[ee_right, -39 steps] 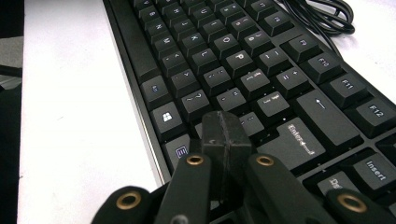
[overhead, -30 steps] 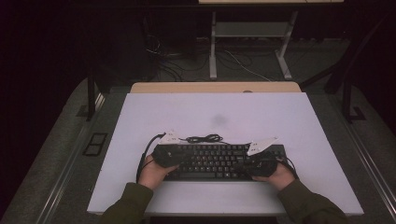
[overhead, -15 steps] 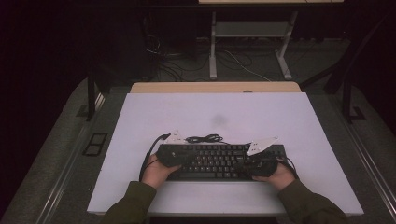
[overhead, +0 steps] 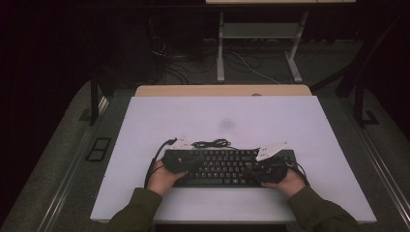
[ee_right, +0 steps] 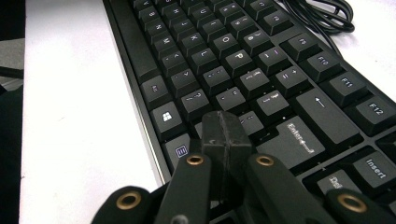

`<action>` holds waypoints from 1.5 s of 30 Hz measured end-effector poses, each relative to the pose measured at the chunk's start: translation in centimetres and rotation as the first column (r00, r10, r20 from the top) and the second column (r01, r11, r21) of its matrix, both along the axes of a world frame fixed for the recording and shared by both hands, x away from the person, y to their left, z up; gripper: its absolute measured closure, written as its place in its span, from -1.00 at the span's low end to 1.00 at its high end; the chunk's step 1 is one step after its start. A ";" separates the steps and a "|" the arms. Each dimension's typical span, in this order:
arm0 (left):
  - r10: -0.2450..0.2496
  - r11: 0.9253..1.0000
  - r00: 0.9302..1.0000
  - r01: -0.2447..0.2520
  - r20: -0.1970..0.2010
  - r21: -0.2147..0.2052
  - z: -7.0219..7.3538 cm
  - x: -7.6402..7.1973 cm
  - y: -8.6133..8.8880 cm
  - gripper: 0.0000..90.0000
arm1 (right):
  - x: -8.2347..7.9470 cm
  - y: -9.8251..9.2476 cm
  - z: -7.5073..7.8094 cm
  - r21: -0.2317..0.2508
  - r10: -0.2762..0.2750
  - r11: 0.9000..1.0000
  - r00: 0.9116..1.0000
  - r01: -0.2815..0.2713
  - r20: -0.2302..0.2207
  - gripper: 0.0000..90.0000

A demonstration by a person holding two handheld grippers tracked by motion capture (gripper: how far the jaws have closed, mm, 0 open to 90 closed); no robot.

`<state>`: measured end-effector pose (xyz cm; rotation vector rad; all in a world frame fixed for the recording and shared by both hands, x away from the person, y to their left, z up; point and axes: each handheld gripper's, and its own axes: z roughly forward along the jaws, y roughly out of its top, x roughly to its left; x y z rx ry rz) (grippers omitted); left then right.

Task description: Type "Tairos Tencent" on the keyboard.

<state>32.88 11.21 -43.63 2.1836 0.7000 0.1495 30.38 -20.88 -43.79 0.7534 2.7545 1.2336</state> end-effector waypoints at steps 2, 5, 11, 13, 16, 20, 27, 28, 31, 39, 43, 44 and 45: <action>-0.001 1.000 1.000 0.001 -0.002 -0.003 0.0 0.0 0.0 0.97 | 0.0 0.0 0.0 -0.001 0.000 1.000 1.000 0.000 0.000 0.99; -0.002 1.000 1.000 0.002 0.001 -0.002 0.0 0.0 0.0 0.97 | 0.0 0.0 0.0 -0.001 0.000 1.000 1.000 0.000 0.000 0.99; -0.003 1.000 1.000 0.003 0.013 -0.011 0.3 -0.1 0.0 0.97 | 0.0 0.0 0.0 -0.001 0.000 1.000 1.000 0.000 0.001 0.99; -0.004 1.000 1.000 0.005 0.013 -0.014 0.3 -0.1 0.1 0.97 | 0.0 0.0 0.0 0.000 0.000 1.000 1.000 0.000 0.000 0.99; -0.001 1.000 1.000 0.001 0.016 -0.027 0.5 -0.2 0.2 0.97 | 0.0 0.0 0.0 -0.001 0.000 1.000 1.000 0.000 0.001 0.99; 0.000 0.999 1.000 0.001 0.019 -0.037 0.8 -0.3 0.5 0.88 | 0.0 0.0 0.0 -0.001 0.000 1.000 1.000 0.000 0.000 0.99; 0.017 0.998 0.999 -0.016 0.028 -0.054 0.9 -0.7 1.2 0.47 | 0.0 0.0 0.0 -0.002 0.003 1.000 1.000 -0.003 0.002 0.99; 0.019 0.998 0.999 -0.017 0.026 -0.057 1.0 -0.8 1.3 0.40 | 0.0 0.0 0.0 -0.003 0.003 1.000 1.000 -0.003 0.002 0.99; 0.028 0.998 0.999 -0.027 0.028 -0.063 1.1 -1.1 1.7 0.25 | 0.1 -0.1 0.0 -0.004 0.001 1.000 1.000 -0.001 0.002 0.99; 0.040 0.996 0.999 -0.038 0.025 -0.076 1.0 -1.5 3.0 -0.23 | 0.1 -0.1 0.0 -0.005 0.001 1.000 1.000 -0.001 0.004 0.99; 0.055 0.996 0.998 -0.053 0.022 -0.077 0.9 -1.8 3.4 -0.53 | 0.1 -0.1 0.0 -0.004 0.002 1.000 1.000 -0.002 0.003 0.99; 0.056 0.996 0.998 -0.055 0.021 -0.075 0.9 -1.9 3.4 -0.57 | 0.1 -0.1 0.0 -0.005 0.002 1.000 1.000 -0.002 0.004 0.99; 0.057 0.996 0.998 -0.055 0.021 -0.074 0.9 -2.0 3.5 -0.60 | 0.1 0.0 0.0 -0.005 0.001 1.000 1.000 -0.001 0.004 0.99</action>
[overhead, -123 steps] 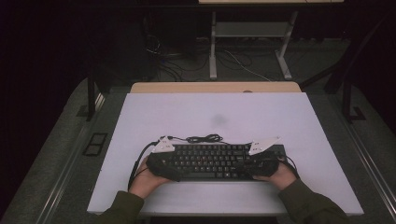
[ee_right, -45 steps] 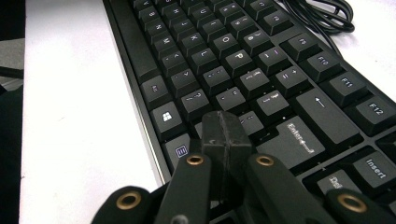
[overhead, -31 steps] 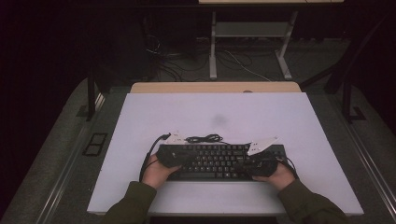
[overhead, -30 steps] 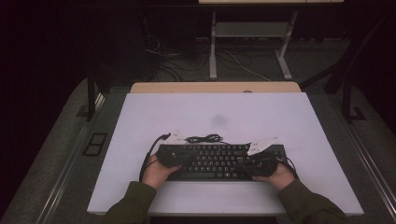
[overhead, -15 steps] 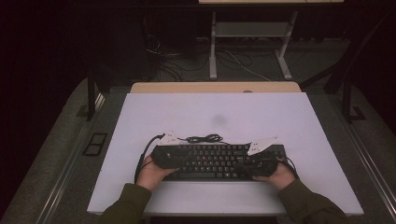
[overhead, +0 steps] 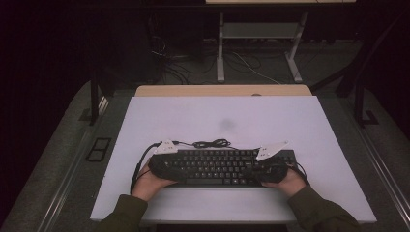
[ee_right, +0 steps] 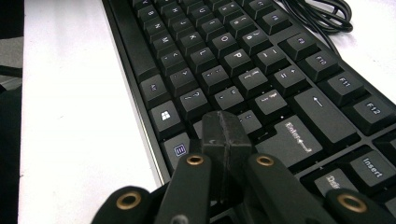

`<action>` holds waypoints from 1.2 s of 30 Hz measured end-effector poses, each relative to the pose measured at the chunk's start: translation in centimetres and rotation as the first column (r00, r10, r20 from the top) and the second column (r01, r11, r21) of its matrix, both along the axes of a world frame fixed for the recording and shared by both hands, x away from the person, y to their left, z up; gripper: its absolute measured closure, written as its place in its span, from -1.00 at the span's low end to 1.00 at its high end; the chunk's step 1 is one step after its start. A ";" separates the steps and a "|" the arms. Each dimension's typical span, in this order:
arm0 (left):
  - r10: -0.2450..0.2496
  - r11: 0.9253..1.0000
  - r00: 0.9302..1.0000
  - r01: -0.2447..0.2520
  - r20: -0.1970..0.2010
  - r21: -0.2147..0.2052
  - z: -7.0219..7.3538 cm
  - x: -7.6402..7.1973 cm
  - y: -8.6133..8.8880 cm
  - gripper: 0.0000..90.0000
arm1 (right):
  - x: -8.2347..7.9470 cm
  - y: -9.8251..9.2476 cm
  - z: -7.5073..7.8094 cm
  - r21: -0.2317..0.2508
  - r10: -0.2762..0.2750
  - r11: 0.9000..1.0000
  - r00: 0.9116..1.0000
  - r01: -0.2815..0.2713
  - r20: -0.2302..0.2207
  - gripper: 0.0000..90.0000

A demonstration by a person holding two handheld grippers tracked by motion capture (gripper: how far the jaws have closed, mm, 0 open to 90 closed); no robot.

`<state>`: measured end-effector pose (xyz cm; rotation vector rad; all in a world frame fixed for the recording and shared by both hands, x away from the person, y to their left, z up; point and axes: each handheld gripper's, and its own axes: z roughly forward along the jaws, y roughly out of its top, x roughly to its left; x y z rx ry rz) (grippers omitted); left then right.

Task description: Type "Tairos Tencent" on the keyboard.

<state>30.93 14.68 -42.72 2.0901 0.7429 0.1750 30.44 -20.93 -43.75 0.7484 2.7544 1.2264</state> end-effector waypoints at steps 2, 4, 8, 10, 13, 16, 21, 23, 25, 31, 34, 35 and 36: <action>0.001 1.000 1.000 -0.001 0.001 -0.004 0.1 -0.1 0.1 -0.61 | 0.0 0.0 0.0 0.000 0.000 1.000 1.000 0.000 -0.001 0.99; 0.000 1.000 1.000 0.000 0.001 -0.008 0.1 -0.2 0.1 -0.61 | 0.0 0.0 0.1 0.001 0.000 1.000 1.000 0.000 0.003 0.99; -0.010 1.000 1.000 0.010 0.001 -0.001 0.1 -0.2 0.0 -0.61 | 0.0 -0.2 0.4 0.026 0.002 1.000 1.000 -0.002 0.011 0.99; -0.009 1.000 1.000 0.009 0.001 -0.007 0.1 -0.3 0.0 -0.61 | -0.1 -0.2 0.6 0.049 0.000 0.999 1.000 0.000 0.010 0.99; -0.010 1.000 1.000 0.010 0.006 -0.011 0.1 -0.4 0.0 -0.61 | 0.0 -0.3 0.9 0.066 -0.004 0.998 1.000 0.003 0.016 0.93; -0.004 1.000 1.000 0.004 0.006 -0.021 0.1 -0.5 0.0 -0.61 | 0.2 -0.2 1.0 0.088 -0.010 0.996 1.000 0.009 0.009 0.78; 0.001 1.000 1.000 -0.001 0.006 -0.026 0.1 -0.6 0.1 -0.61 | 0.5 0.2 1.1 0.114 -0.017 0.993 1.000 0.017 0.004 0.48; 0.002 1.000 1.000 -0.002 0.009 -0.026 0.1 -0.6 0.1 -0.60 | 0.6 0.3 1.1 0.123 -0.027 0.992 1.000 0.027 0.002 0.34; 0.005 1.000 1.000 -0.004 0.010 -0.024 0.1 -0.6 0.2 -0.58 | 0.6 0.5 1.2 0.125 -0.029 0.992 1.000 0.029 0.000 0.20; 0.021 1.000 1.000 -0.021 0.009 -0.023 0.1 -0.5 0.4 -0.51 | 0.9 1.6 1.1 0.135 -0.042 0.990 0.999 0.041 0.005 -0.11; 0.024 0.999 1.000 -0.023 0.013 -0.023 0.1 -0.4 0.5 -0.46 | 1.0 2.3 1.1 0.138 -0.038 0.990 0.999 0.037 0.005 -0.17; 0.027 0.999 1.000 -0.026 0.015 -0.023 0.1 -0.4 0.6 -0.44 | 1.1 2.5 1.1 0.139 -0.036 0.990 0.999 0.034 0.009 -0.18; 0.028 0.999 0.999 -0.028 0.018 -0.023 0.1 -0.4 0.6 -0.42 | 1.2 2.7 1.1 0.140 -0.034 0.990 0.999 0.032 0.009 -0.19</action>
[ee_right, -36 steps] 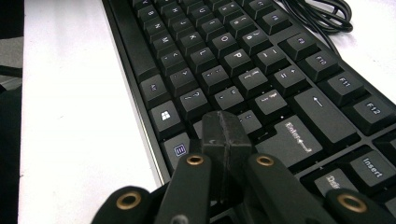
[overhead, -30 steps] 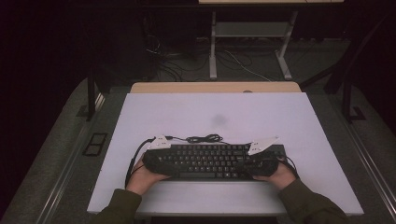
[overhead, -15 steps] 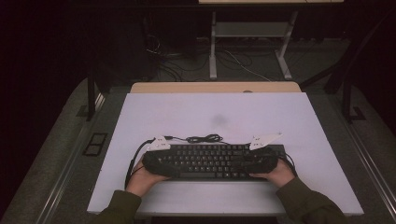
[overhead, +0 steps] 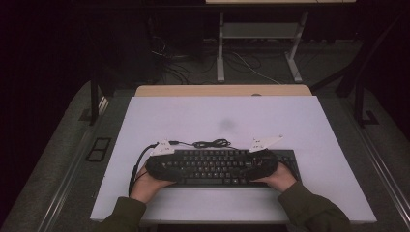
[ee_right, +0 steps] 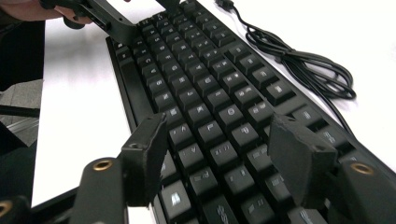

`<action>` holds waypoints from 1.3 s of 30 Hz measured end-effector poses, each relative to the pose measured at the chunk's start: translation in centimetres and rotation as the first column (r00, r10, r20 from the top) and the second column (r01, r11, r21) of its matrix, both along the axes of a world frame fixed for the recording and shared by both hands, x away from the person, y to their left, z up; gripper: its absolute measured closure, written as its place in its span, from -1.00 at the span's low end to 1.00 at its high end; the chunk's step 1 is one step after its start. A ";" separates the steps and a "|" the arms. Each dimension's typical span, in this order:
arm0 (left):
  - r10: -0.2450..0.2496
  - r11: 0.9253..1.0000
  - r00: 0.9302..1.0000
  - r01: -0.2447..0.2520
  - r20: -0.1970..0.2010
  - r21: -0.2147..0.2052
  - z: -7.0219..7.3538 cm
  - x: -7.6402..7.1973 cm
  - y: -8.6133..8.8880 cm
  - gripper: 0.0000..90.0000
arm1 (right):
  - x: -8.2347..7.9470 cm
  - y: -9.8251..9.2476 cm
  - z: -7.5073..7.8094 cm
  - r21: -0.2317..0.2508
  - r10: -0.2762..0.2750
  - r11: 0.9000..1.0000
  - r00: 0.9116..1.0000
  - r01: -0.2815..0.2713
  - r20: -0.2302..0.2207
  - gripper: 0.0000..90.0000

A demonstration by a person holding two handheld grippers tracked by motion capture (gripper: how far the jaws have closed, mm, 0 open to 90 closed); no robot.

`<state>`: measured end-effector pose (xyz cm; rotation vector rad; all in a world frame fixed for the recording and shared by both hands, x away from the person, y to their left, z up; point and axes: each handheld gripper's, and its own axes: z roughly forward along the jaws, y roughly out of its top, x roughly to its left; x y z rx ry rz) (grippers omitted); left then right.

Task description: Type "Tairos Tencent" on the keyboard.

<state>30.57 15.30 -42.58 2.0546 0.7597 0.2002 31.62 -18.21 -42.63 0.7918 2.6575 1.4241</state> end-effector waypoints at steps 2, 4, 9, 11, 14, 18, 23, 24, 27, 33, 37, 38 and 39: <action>-0.001 1.000 1.000 0.001 0.002 -0.007 0.0 0.0 0.1 -0.30 | 0.1 0.4 0.0 0.004 0.002 1.000 1.000 -0.002 0.002 -0.21; 0.003 1.000 1.000 -0.003 0.006 -0.007 0.0 0.1 0.3 -0.23 | 0.3 0.7 0.1 0.010 0.004 1.000 1.000 -0.004 0.001 -0.22; 0.015 1.000 1.000 -0.015 0.005 -0.006 -0.2 0.6 0.5 0.06 | 0.6 1.5 0.0 0.012 0.008 1.000 1.000 -0.008 0.001 -0.24; 0.013 1.000 1.000 -0.013 0.004 -0.004 -0.3 0.7 0.4 0.19 | 0.8 1.7 0.0 0.013 0.006 1.000 1.000 -0.006 0.003 -0.25; 0.011 1.000 1.000 -0.011 0.006 0.010 -0.3 0.9 0.4 0.38 | 1.0 2.1 0.0 0.016 0.008 1.000 1.000 -0.009 0.003 -0.26; 0.010 1.000 1.000 -0.010 0.004 0.020 -0.4 1.1 0.3 0.64 | 1.3 2.7 0.0 0.019 0.011 1.000 1.000 -0.011 0.008 -0.26; 0.007 0.999 1.000 -0.007 -0.013 0.044 -0.6 1.5 -0.1 0.91 | 1.3 3.4 0.1 0.020 0.018 1.000 1.000 -0.018 0.010 -0.27; 0.008 0.999 1.000 -0.008 -0.019 0.044 -0.7 1.5 -0.1 0.95 | 1.3 3.5 0.0 0.021 0.020 1.000 1.000 -0.020 0.011 -0.27; 0.009 0.999 1.000 -0.008 -0.024 0.046 -0.8 1.7 -0.2 0.97 | 1.2 3.7 -0.1 0.013 0.029 0.999 1.000 -0.029 0.010 -0.27; 0.005 0.999 1.000 -0.004 -0.030 0.052 -0.9 1.8 -0.2 0.97 | 1.2 3.7 -0.1 0.012 0.027 1.000 1.000 -0.027 0.008 -0.27; -0.001 0.999 0.999 0.002 -0.035 0.053 -1.1 1.8 -0.4 0.97 | 1.1 3.7 -0.1 0.011 0.029 1.000 1.000 -0.029 0.011 -0.27; -0.001 0.998 0.999 0.003 -0.035 0.056 -1.1 1.8 -0.4 0.97 | 1.1 3.7 -0.1 0.012 0.029 0.999 1.000 -0.029 0.011 -0.27; 0.002 0.998 0.999 0.000 -0.035 0.057 -1.0 1.8 -0.5 0.97 | 1.1 3.8 -0.1 0.013 0.030 0.999 0.999 -0.030 0.011 -0.27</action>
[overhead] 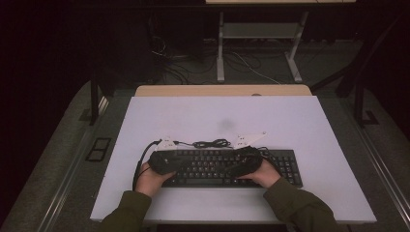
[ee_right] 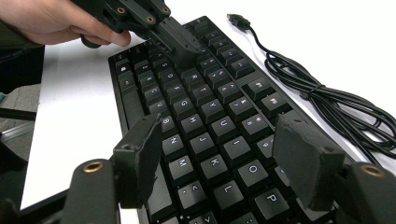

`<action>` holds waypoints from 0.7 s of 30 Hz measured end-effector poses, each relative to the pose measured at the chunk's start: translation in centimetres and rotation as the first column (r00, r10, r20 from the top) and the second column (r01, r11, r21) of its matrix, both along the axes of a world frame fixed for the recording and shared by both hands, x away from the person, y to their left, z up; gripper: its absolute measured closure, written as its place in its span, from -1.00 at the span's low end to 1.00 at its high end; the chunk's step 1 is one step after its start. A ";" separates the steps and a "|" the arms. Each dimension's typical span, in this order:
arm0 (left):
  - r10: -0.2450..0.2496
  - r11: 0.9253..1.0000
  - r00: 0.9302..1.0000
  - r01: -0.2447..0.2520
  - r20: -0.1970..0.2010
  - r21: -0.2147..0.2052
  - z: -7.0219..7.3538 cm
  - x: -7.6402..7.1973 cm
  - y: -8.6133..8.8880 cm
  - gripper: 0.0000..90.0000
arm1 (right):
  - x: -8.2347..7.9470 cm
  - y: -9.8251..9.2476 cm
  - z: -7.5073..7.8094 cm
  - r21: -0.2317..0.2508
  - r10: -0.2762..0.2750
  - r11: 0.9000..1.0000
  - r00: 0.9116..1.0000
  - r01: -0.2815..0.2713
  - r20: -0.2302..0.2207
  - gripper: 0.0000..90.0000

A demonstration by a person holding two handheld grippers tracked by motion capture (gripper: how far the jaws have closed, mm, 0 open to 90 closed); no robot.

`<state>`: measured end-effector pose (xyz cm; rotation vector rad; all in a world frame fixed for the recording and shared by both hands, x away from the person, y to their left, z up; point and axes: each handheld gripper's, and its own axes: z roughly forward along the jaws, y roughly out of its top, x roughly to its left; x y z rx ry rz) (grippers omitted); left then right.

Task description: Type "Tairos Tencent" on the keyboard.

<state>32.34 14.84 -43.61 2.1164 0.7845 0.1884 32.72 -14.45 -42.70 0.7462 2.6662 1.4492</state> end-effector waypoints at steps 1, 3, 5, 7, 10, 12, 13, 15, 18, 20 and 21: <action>-0.004 1.000 1.000 0.004 0.000 0.002 0.0 0.0 0.0 0.97 | 0.0 0.0 0.0 -0.001 0.000 1.000 1.000 0.000 0.000 -0.27; -0.007 1.000 1.000 0.007 -0.001 -0.002 -0.1 0.0 -0.1 0.97 | 0.0 0.0 0.0 -0.001 0.001 1.000 1.000 -0.001 0.002 -0.27; -0.008 1.000 1.000 0.008 0.000 0.005 -0.1 0.0 -0.1 0.97 | 0.0 0.1 0.0 0.000 0.000 1.000 1.000 0.000 0.001 -0.27; -0.009 1.000 1.000 0.009 -0.005 0.010 -0.3 0.0 -0.1 0.98 | -0.1 0.1 0.0 -0.001 0.000 1.000 1.000 0.000 0.002 -0.27; -0.005 1.000 1.000 0.005 -0.005 0.005 -0.2 0.0 -0.1 0.98 | -0.1 0.1 0.0 -0.001 0.000 1.000 1.000 0.000 0.002 -0.27; -0.006 1.000 1.000 0.006 -0.003 0.007 -0.1 -0.1 -0.2 0.98 | -0.1 0.1 0.0 0.000 -0.001 1.000 1.000 0.001 0.000 -0.27; -0.006 1.000 1.000 0.006 -0.001 0.006 -0.1 -0.1 -0.1 0.97 | -0.1 0.0 0.0 0.001 -0.001 1.000 1.000 0.001 0.001 -0.27; -0.004 1.000 1.000 0.004 -0.005 -0.010 0.0 -0.1 0.0 0.97 | -0.1 0.1 0.1 0.004 -0.005 1.000 1.000 0.005 0.000 -0.27; -0.010 1.000 1.000 0.010 0.003 -0.009 0.1 -0.1 0.0 0.97 | -0.1 0.1 0.1 0.006 -0.008 1.000 1.000 0.008 -0.002 -0.27; -0.011 1.000 1.000 0.011 0.005 -0.012 0.2 -0.2 -0.1 0.97 | -0.1 0.2 0.1 0.009 -0.011 1.000 1.000 0.011 -0.003 -0.27; -0.011 1.000 1.000 0.011 0.005 -0.014 0.3 -0.3 -0.1 0.97 | -0.1 0.2 0.1 0.011 -0.013 1.000 1.000 0.013 -0.003 -0.26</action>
